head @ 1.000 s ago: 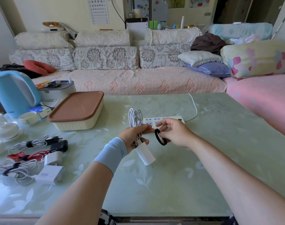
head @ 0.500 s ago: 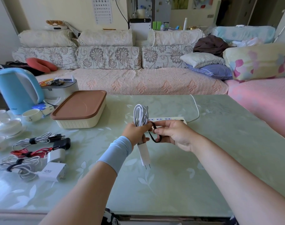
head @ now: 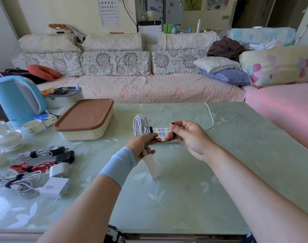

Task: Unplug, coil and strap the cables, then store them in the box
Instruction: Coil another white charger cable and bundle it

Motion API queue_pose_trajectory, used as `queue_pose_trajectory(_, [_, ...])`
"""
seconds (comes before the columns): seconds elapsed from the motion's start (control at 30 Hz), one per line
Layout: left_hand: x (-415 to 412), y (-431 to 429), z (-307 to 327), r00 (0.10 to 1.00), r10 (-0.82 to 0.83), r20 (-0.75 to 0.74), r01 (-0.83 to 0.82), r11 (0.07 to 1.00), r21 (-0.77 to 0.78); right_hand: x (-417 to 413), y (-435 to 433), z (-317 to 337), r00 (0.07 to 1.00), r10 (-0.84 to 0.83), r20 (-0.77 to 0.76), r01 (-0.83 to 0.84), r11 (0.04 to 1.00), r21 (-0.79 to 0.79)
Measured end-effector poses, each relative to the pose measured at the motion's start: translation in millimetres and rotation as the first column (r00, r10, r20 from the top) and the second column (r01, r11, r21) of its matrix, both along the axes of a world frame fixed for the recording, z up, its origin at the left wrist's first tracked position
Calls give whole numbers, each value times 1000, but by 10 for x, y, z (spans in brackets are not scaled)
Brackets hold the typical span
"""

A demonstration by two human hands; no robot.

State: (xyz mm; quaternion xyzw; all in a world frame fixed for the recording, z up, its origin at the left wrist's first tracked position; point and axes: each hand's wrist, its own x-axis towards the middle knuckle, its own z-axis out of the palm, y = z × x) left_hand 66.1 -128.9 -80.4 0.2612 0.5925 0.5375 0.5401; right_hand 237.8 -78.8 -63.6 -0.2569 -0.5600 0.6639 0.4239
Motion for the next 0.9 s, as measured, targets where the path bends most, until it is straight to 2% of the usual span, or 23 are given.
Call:
queue_pose_trajectory(0.13, [-4, -2, 14, 999, -39, -35, 39, 999, 3, 34, 26, 62, 977, -134, 163, 100, 975, 200])
queue_pose_trajectory(0.3, [142, 11, 62, 969, -108, -222, 109, 994, -9, -21, -52, 95, 955, 19, 296, -90, 970, 226])
queue_pose_trajectory(0.4, [231, 54, 71, 935, -121, -333, 118, 993, -30, -82, -147, 134, 933, 26, 359, -143, 942, 304])
queue_pose_trajectory(0.57, [249, 47, 98, 923, -152, -354, 148, 988, -39, -100, -148, 123, 919, -173, 355, 32, 929, 368])
queue_pose_trajectory(0.7, [319, 32, 102, 878, -184, -442, 193, 981, -26, -90, -156, 112, 921, -195, 337, 75, 938, 338])
queue_pose_trajectory(0.77, [307, 52, 103, 813, -220, -539, 231, 972, -48, -110, -182, 117, 918, -201, 340, 101, 952, 290])
queue_pose_trajectory(0.83, [325, 18, 154, 617, -314, -722, 308, 940, -146, -152, -199, 111, 909, -231, 347, 146, 956, 255])
queue_pose_trajectory(0.87, [307, 42, 126, 578, -343, -740, 322, 930, -178, -171, -202, 106, 904, -246, 349, 168, 956, 239])
queue_pose_trajectory(0.9, [309, 54, 102, 646, -348, -679, 322, 931, -171, -184, -201, 99, 901, -260, 348, 189, 956, 223])
